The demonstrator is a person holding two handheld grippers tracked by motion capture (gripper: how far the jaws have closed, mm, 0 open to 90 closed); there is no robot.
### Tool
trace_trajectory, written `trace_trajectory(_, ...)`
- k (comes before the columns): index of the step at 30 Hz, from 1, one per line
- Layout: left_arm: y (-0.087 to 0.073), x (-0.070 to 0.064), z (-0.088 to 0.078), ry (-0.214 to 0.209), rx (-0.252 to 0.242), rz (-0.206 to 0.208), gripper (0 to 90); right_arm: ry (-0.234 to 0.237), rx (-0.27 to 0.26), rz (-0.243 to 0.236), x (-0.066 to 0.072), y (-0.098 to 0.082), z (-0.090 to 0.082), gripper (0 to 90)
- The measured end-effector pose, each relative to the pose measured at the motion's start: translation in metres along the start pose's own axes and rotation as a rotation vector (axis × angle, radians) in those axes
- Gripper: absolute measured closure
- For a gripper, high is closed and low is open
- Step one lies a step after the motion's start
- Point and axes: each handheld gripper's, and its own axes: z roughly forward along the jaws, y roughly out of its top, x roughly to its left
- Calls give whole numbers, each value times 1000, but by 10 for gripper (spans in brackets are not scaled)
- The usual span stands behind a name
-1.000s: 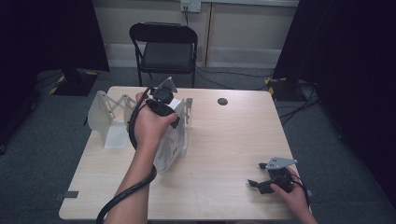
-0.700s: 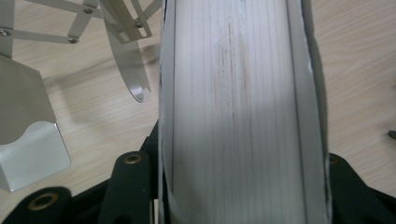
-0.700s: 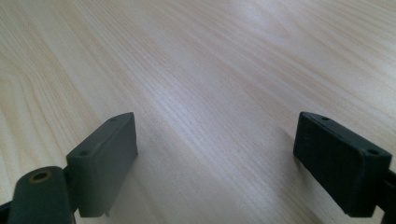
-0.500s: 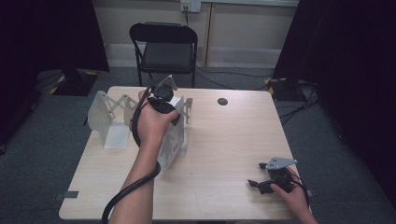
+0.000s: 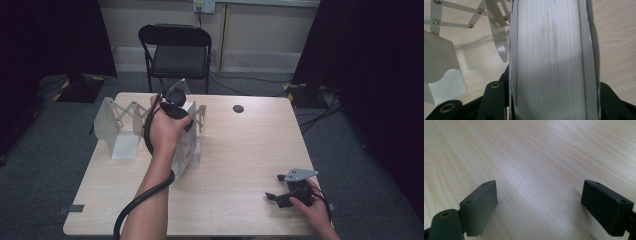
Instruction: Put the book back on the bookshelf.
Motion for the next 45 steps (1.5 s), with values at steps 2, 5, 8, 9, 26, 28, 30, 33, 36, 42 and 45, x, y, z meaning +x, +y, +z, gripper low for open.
trace_trajectory(2,1,1,0,1,-1,-1,530,0,0,0,0,0,0,131)
trace_trajectory(5,3,1,-1,1,0,-7,530,0,0,0,0,0,0,131)
trace_trajectory(8,5,1,-1,0,3,-5,530,0,0,0,0,0,0,131)
trace_trajectory(9,5,1,-1,0,3,-5,530,0,0,0,0,0,0,131)
trace_trajectory(26,12,3,2,0,7,-21,531,0,-1,1,0,0,0,131)
trace_trajectory(28,13,3,3,-3,12,-19,530,0,0,2,0,0,0,131)
trace_trajectory(30,14,3,4,-5,12,-22,531,0,0,2,0,0,0,131)
trace_trajectory(33,15,3,6,-1,14,-23,530,0,0,2,0,0,0,132)
trace_trajectory(36,16,3,8,-2,16,-27,530,1,1,3,0,0,0,131)
trace_trajectory(42,19,3,11,11,26,-28,531,0,0,2,0,0,0,132)
trace_trajectory(45,21,3,14,7,28,-32,531,0,0,2,0,0,0,131)
